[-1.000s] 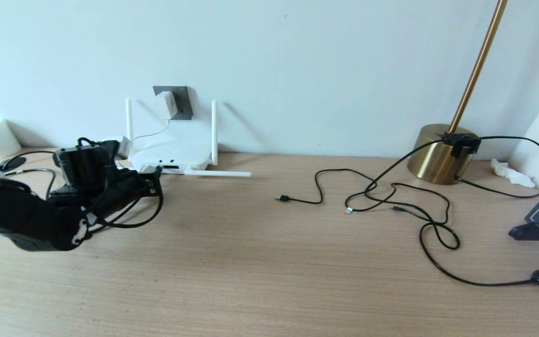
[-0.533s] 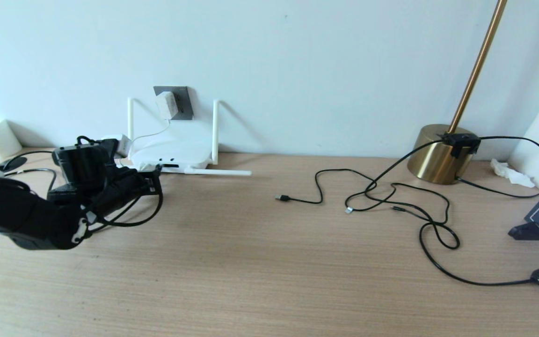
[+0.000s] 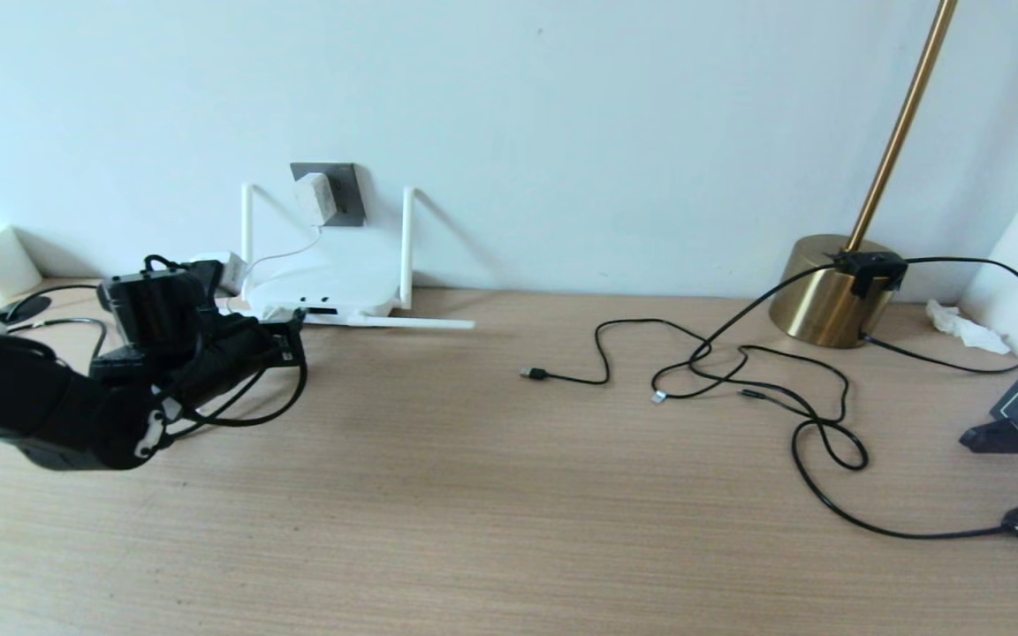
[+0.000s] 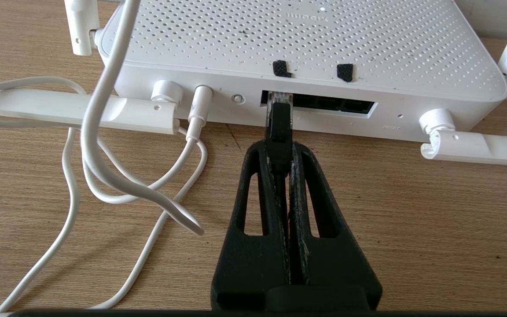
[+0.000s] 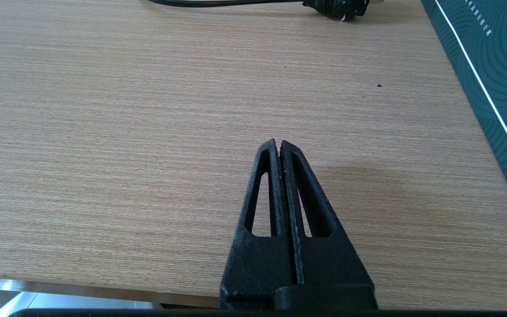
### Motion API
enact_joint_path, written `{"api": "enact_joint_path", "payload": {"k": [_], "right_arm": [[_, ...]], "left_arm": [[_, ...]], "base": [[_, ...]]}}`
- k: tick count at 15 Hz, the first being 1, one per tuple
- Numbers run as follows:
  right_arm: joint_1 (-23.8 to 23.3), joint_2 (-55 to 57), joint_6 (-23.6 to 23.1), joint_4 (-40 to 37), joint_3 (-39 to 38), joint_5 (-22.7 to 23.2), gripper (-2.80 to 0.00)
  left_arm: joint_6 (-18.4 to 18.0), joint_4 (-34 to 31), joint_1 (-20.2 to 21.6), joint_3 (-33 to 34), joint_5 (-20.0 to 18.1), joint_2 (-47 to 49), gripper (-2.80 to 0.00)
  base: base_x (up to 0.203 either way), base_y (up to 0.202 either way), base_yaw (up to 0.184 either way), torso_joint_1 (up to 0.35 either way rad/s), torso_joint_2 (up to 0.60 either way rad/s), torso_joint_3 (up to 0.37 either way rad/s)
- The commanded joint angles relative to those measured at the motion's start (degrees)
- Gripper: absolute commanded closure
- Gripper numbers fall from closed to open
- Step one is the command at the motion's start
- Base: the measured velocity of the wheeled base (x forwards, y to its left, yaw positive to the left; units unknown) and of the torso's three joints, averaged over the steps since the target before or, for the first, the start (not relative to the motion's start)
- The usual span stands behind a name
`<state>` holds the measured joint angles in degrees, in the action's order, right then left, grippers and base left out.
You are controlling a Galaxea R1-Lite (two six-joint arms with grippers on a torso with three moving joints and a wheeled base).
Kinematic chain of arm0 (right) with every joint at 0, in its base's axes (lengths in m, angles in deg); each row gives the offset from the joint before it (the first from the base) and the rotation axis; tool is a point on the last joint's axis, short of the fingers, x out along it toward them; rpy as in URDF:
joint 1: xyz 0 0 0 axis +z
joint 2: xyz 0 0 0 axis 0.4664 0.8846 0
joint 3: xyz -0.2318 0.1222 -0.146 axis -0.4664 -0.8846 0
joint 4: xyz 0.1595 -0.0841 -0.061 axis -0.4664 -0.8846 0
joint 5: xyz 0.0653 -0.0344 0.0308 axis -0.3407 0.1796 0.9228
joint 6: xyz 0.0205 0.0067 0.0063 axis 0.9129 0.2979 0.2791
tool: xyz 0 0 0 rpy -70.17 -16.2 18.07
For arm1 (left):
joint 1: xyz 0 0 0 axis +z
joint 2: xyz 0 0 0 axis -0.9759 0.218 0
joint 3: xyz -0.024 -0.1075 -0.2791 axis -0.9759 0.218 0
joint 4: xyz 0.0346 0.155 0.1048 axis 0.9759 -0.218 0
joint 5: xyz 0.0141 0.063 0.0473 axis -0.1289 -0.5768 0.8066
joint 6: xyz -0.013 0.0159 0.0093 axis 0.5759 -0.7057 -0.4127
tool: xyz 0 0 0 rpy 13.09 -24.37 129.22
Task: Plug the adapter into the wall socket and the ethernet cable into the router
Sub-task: Plug cable into router interface
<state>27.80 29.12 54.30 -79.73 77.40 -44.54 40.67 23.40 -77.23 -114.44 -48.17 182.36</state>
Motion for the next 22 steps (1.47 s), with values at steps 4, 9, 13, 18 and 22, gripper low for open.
{"api": "enact_joint_path", "payload": {"k": [4,9,13,18,22], "right_arm": [[0.0,0.0,-0.1,-0.1,0.0,0.0,0.00],[0.0,0.0,-0.1,-0.1,0.0,0.0,0.00],[0.0,0.0,0.0,-0.1,0.0,0.0,0.00],[0.0,0.0,0.0,-0.1,0.0,0.0,0.00],[0.0,0.0,0.0,-0.1,0.0,0.0,0.00]], "left_arm": [[0.0,0.3,0.0,0.1,0.0,0.4,0.00],[0.0,0.3,0.0,0.4,0.0,0.4,0.00],[0.0,0.3,0.0,0.6,0.0,0.4,0.00],[-0.1,0.3,0.0,0.6,0.0,0.4,0.00],[-0.3,-0.3,0.0,0.4,0.0,0.2,0.00]], "base": [[0.000,0.000,0.000,0.000,0.00,0.000],[0.000,0.000,0.000,0.000,0.00,0.000],[0.000,0.000,0.000,0.000,0.00,0.000],[0.000,0.000,0.000,0.000,0.00,0.000],[0.000,0.000,0.000,0.000,0.00,0.000]]}}
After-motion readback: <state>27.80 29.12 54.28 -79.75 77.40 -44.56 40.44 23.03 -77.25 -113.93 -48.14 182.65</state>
